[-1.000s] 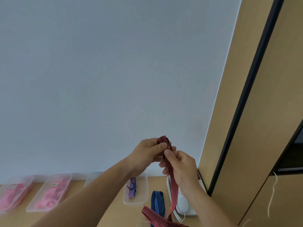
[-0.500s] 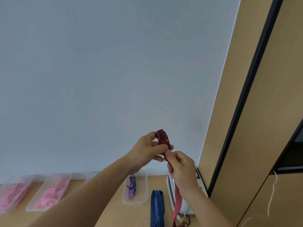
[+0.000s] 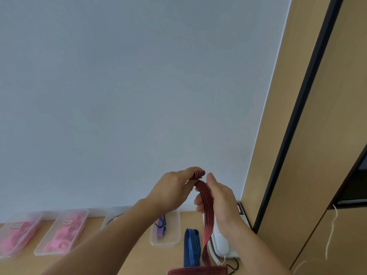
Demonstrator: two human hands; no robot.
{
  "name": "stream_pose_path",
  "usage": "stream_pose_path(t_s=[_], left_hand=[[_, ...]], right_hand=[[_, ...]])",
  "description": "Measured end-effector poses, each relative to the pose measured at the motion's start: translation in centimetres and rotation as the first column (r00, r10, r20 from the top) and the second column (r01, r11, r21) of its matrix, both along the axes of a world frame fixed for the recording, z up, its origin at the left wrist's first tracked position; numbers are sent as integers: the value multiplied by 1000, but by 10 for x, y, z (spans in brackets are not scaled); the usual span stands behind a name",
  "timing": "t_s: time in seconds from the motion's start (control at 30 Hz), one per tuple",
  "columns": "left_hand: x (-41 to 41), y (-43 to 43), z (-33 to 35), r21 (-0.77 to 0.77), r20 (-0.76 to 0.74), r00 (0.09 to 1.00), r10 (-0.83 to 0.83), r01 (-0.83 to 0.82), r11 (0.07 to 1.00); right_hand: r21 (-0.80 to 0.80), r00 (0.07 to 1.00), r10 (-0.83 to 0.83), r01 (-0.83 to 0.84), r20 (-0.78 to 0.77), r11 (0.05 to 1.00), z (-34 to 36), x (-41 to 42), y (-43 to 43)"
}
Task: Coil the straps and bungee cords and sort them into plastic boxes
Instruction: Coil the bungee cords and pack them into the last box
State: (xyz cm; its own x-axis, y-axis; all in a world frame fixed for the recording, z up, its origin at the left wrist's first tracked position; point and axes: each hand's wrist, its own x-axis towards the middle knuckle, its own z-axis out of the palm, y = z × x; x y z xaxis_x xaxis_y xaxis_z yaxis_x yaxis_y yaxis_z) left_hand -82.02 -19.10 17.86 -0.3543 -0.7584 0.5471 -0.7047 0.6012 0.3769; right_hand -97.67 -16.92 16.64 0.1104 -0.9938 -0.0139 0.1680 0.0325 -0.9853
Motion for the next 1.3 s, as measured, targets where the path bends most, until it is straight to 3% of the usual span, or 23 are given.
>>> stream_pose_path(t_s=[0.13, 0.23, 0.3, 0.4, 0.47, 0.5, 0.57, 0.67, 0.8, 0.87, 1.03, 1.13, 1.3], left_hand=[[2, 2, -4, -213, 230, 973, -8, 58, 975], [0, 1, -9, -311, 272, 961, 56, 33, 950], [-1, -2, -12, -269, 242, 969, 45, 22, 963], [-3, -2, -9, 77, -81, 997, 14, -7, 997], [-7, 0, -1, 404, -407, 907, 104, 77, 911], [-9, 1, 4, 527, -557, 817, 150, 208, 824], [-10, 3, 11, 591, -717, 670, 192, 439, 676], [-16, 8, 17, 563, -744, 653, 146, 493, 663], [-19, 4, 16, 519, -723, 670, 169, 365, 773], [-19, 2, 15, 480, -669, 732, 127, 295, 826], [-14, 0, 8, 317, -453, 888, 84, 73, 946], [-10, 1, 1, 138, -271, 962, 12, 27, 990], [-4, 0, -6, -69, -36, 997, 61, -64, 996]], right_hand=[[-18, 1000, -14, 14, -20, 1000, 7, -1, 1], [-30, 998, -48, 47, -30, 998, 7, 2, 2], [-44, 998, -57, 57, -19, 997, 6, 3, 2], [-81, 998, -64, 62, -14, 995, 6, 1, 4], [-108, 996, -86, 83, -16, 991, 7, -1, 4], [-120, 995, -96, 94, -17, 988, 6, -1, 4], [-132, 994, -104, 99, -26, 986, 5, -1, 4], [-136, 993, -104, 96, -51, 986, 2, -2, 3], [-65, 990, -121, 116, -72, 991, -2, -2, 2], [-28, 991, -113, 111, -74, 993, -3, -2, 2], [17, 996, -59, 60, -63, 998, -3, -6, 2], [21, 996, -55, 57, -66, 998, -3, -6, 1], [4, 997, -69, 70, -24, 998, 1, -4, 3]])
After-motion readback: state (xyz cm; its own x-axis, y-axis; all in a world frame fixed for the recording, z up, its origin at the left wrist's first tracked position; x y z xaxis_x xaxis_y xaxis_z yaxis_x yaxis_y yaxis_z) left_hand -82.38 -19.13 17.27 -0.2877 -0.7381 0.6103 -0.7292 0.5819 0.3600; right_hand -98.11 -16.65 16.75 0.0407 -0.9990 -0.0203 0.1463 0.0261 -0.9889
